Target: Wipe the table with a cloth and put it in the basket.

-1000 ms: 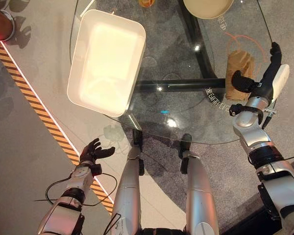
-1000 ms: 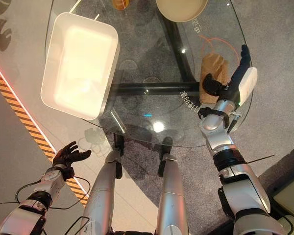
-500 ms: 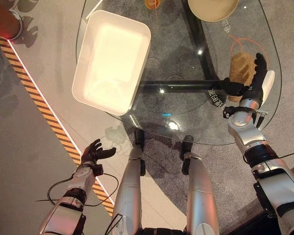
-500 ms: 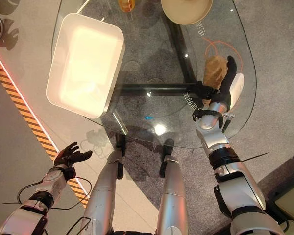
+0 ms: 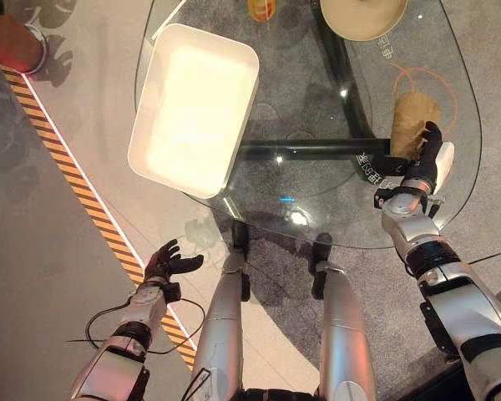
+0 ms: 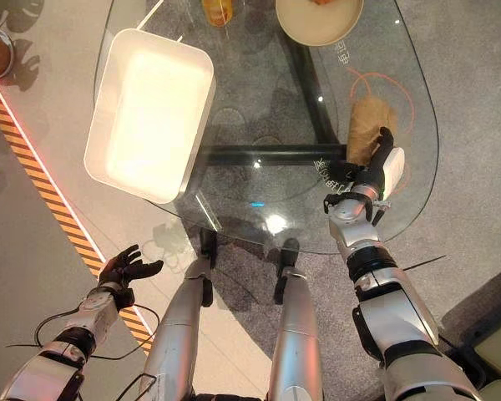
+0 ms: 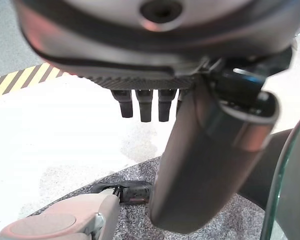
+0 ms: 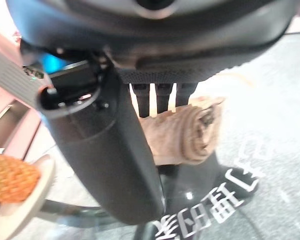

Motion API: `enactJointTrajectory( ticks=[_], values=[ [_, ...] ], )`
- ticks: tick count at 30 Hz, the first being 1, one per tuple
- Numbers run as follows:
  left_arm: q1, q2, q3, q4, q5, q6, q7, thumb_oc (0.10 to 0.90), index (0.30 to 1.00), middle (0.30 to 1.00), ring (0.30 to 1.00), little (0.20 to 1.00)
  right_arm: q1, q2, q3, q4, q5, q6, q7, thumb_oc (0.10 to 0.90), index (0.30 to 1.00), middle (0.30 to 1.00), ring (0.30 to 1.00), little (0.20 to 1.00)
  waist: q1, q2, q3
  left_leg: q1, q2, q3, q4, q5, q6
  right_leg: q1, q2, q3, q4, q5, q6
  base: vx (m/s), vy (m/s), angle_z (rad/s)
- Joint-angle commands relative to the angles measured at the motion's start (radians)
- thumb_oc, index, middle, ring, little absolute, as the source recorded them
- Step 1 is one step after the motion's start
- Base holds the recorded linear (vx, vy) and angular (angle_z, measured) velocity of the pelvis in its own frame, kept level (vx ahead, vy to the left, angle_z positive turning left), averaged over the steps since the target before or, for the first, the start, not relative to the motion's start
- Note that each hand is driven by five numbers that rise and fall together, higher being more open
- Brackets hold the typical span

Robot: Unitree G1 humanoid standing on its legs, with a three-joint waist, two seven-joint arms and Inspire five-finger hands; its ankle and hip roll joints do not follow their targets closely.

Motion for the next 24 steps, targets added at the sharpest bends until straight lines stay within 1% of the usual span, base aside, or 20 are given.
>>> enactJointTrajectory(
  ticks=[1,10,13,17,24],
  values=[
    [0.035,-0.016,-0.003,0.041,0.012,-0.011,0.036,0.8,0.9,0.9,0.9,0.9,-0.035,-0.062,-0.017,0.014,-0.017,-0.026,-0.019,0.8,0.9,0.9,0.9,0.9,-0.001,0.037,-0.022,-0.019,-0.069,0.006,0.116,-0.141,0.036,0.019,0.005,-0.09,-0.074,0.036,-0.006,0.0,0.0,0.0],
    [0.023,-0.022,-0.016,0.053,0.015,-0.013,0.038,0.8,0.9,0.9,0.9,0.9,-0.056,-0.059,-0.025,0.086,-0.043,-0.022,-0.051,0.8,0.9,0.9,0.9,0.9,0.002,0.04,-0.022,-0.026,-0.072,-0.001,0.128,-0.145,0.041,0.008,0.006,-0.088,-0.061,0.037,-0.004,0.01,-0.002,0.01],
    [0.016,-0.024,-0.024,0.058,0.012,-0.01,0.04,0.8,0.9,0.9,0.9,0.9,-0.067,-0.061,-0.027,0.13,-0.056,-0.034,-0.058,0.8,0.9,0.9,0.9,0.9,0.005,0.043,-0.022,-0.029,-0.074,-0.002,0.132,-0.147,0.043,0.005,0.005,-0.087,-0.057,0.038,-0.003,0.0,0.0,0.0],
    [0.01,-0.026,-0.033,0.059,0.007,-0.007,0.043,0.8,0.9,0.9,0.9,0.9,-0.079,-0.06,-0.02,0.144,-0.062,-0.038,-0.063,0.8,0.9,0.9,0.9,0.9,0.005,0.047,-0.022,-0.03,-0.075,-0.003,0.133,-0.148,0.044,0.003,0.003,-0.086,-0.057,0.038,-0.001,0.0,0.0,0.0],
    [0.005,-0.027,-0.037,0.065,0.004,-0.009,0.04,0.8,0.9,0.9,0.9,0.9,-0.104,-0.063,-0.011,0.159,-0.07,-0.017,-0.086,0.8,0.9,0.9,0.9,0.9,0.007,0.053,-0.022,-0.033,-0.077,-0.004,0.137,-0.149,0.045,-0.005,0.0,-0.085,-0.052,0.039,-0.001,0.0,0.0,0.0]
  ],
)
